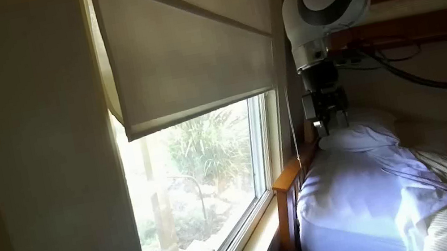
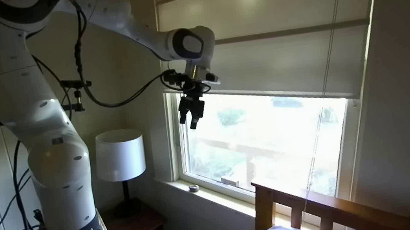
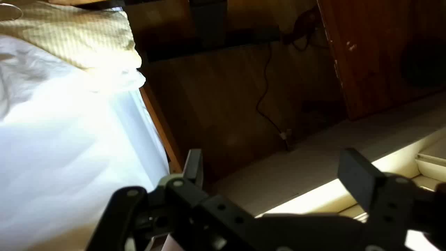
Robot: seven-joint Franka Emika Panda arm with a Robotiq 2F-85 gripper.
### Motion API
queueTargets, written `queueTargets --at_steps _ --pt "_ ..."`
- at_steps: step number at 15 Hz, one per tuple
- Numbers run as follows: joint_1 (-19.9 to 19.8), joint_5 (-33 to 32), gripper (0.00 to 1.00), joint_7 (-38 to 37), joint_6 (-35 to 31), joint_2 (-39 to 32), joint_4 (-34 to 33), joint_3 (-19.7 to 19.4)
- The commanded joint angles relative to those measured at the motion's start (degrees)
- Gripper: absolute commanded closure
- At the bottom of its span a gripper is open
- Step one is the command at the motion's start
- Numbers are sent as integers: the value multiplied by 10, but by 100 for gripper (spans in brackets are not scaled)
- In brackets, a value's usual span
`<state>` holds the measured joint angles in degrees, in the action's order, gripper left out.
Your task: Close the blinds.
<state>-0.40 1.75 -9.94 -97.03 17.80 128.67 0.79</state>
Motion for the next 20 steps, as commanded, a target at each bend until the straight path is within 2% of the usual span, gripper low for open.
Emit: queueTargets --at_steps 1,5,7,12,16,18,19,20 --pt "-2 0 0 1 1 0 -1 2" --pt "-2 0 0 1 1 0 -1 2" --pt "-15 -2 0 16 -24 25 15 -16" --pt "-58 -80 0 102 -159 94 57 -67" --pt "-75 -48 0 201 -259 118 49 -135" --pt "-78 -4 0 216 -273 123 31 -173" --pt "-82 -36 0 197 -261 104 33 -146" --pt "-84 -24 0 207 -265 109 29 -160"
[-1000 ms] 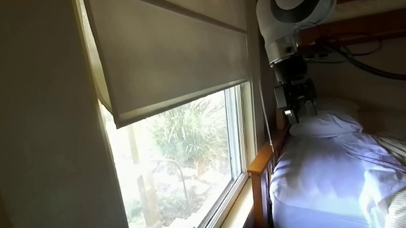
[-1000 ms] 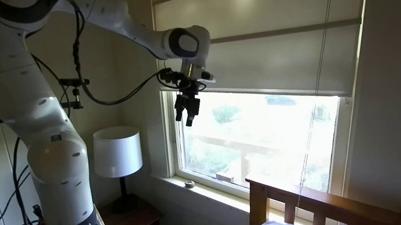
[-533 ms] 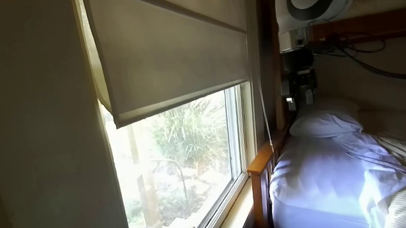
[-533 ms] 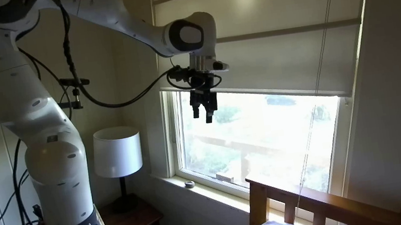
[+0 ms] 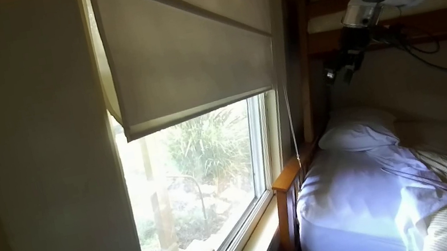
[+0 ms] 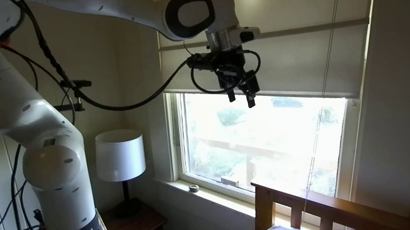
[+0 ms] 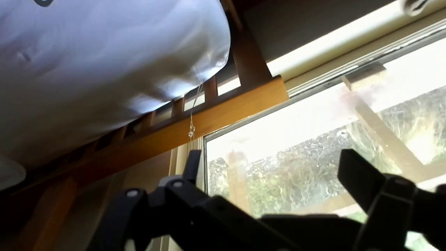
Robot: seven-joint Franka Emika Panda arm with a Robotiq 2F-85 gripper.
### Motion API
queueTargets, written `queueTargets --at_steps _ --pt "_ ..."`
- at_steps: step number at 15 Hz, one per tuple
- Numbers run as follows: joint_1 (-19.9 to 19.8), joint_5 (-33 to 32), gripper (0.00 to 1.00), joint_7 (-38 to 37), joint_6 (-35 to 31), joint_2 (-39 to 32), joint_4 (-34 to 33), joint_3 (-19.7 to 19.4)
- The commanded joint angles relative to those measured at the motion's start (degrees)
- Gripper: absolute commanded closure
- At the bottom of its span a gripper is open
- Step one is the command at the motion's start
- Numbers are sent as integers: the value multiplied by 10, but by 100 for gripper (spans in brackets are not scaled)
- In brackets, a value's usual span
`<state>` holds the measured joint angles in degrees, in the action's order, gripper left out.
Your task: Close the blinds.
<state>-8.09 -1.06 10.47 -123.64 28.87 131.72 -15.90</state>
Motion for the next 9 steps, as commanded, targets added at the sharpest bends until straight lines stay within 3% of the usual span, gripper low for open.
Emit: queueTargets --at_steps 1,6,9 --pt "-9 11 0 9 1 3 -3 -2" --pt "-7 15 0 10 1 6 -3 -2" --pt "-14 14 0 42 -50 3 -39 -26"
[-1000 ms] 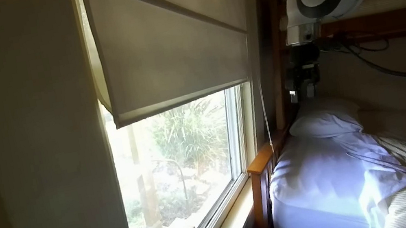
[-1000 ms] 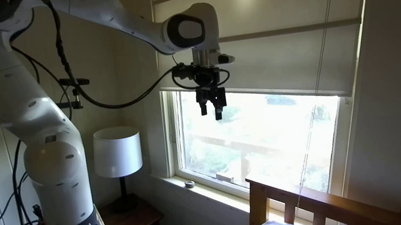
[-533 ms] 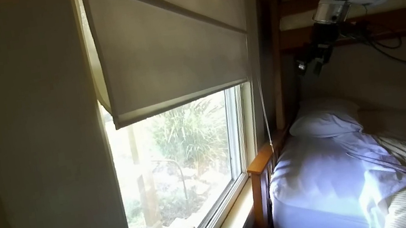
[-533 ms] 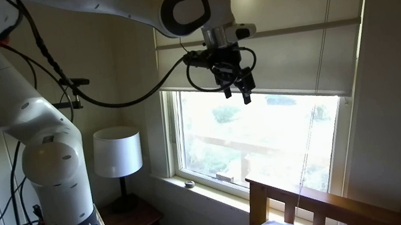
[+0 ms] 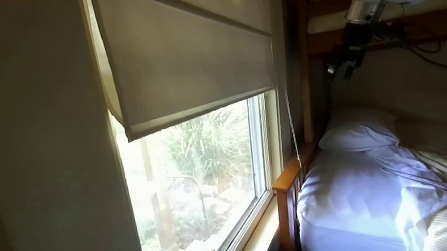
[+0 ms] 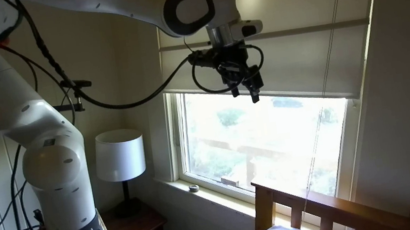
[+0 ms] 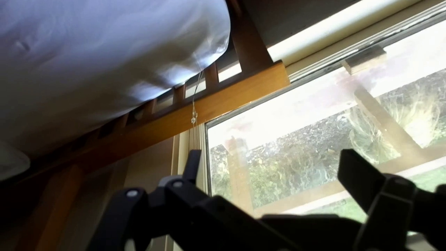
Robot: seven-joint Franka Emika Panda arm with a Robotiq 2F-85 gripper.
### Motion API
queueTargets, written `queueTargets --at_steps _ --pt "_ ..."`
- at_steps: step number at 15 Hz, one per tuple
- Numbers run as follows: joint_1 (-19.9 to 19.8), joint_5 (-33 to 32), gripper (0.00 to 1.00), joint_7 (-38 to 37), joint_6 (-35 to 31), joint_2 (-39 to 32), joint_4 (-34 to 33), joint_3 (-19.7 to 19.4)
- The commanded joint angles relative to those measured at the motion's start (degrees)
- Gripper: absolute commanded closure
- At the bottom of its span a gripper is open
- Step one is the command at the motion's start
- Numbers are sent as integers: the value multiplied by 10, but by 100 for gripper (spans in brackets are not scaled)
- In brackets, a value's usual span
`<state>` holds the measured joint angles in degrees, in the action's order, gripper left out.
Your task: Close the blinds.
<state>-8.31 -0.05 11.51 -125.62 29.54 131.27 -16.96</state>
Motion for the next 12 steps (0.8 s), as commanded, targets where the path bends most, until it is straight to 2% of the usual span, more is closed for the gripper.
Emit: queueTargets --at_steps 1,6,8,12 --pt "-12 7 0 42 -45 -10 -56 -24" --pt "-7 3 0 94 -85 -59 -188 -58" --pt "12 25 0 116 -103 -89 -244 -69" --pt "39 87 0 113 -145 -161 -366 -75"
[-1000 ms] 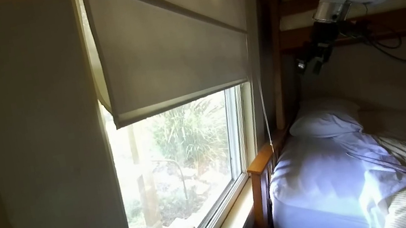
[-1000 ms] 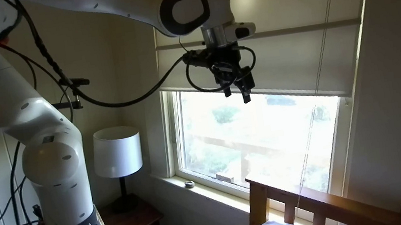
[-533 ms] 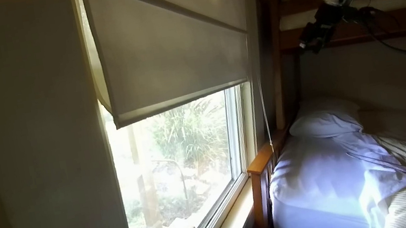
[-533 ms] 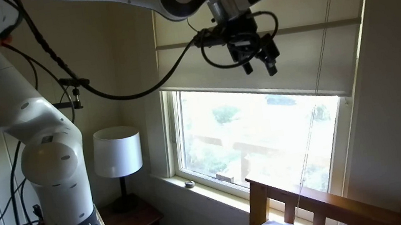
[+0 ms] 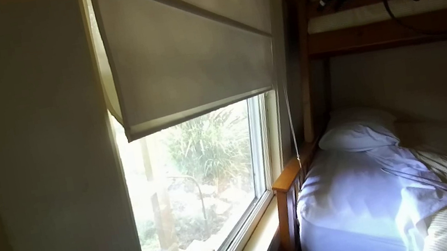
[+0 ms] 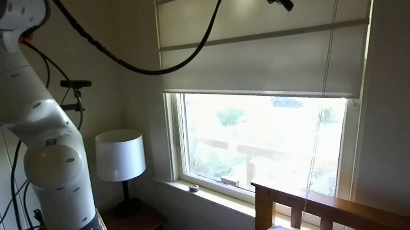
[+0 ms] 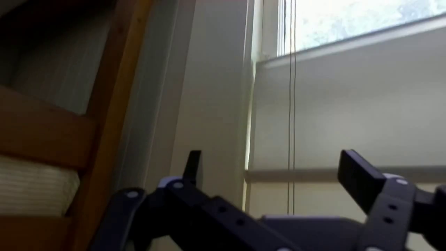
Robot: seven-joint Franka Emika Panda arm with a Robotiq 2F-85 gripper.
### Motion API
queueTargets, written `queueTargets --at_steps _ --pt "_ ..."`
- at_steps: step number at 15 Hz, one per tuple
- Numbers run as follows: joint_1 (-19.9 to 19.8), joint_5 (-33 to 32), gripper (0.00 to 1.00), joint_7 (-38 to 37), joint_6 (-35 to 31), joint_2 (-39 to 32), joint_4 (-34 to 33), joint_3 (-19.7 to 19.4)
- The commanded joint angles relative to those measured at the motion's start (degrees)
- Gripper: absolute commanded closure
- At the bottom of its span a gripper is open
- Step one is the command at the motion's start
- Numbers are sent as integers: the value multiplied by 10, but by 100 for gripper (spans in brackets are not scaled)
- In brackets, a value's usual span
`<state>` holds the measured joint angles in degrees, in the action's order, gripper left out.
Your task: Close the blinds.
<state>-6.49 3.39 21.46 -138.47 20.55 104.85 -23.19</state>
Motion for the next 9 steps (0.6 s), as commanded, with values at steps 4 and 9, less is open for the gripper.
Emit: queueTargets --at_steps 4,9 --pt "3 62 0 5 -22 -71 -101 9" --pt "3 86 0 3 -36 -105 -135 4"
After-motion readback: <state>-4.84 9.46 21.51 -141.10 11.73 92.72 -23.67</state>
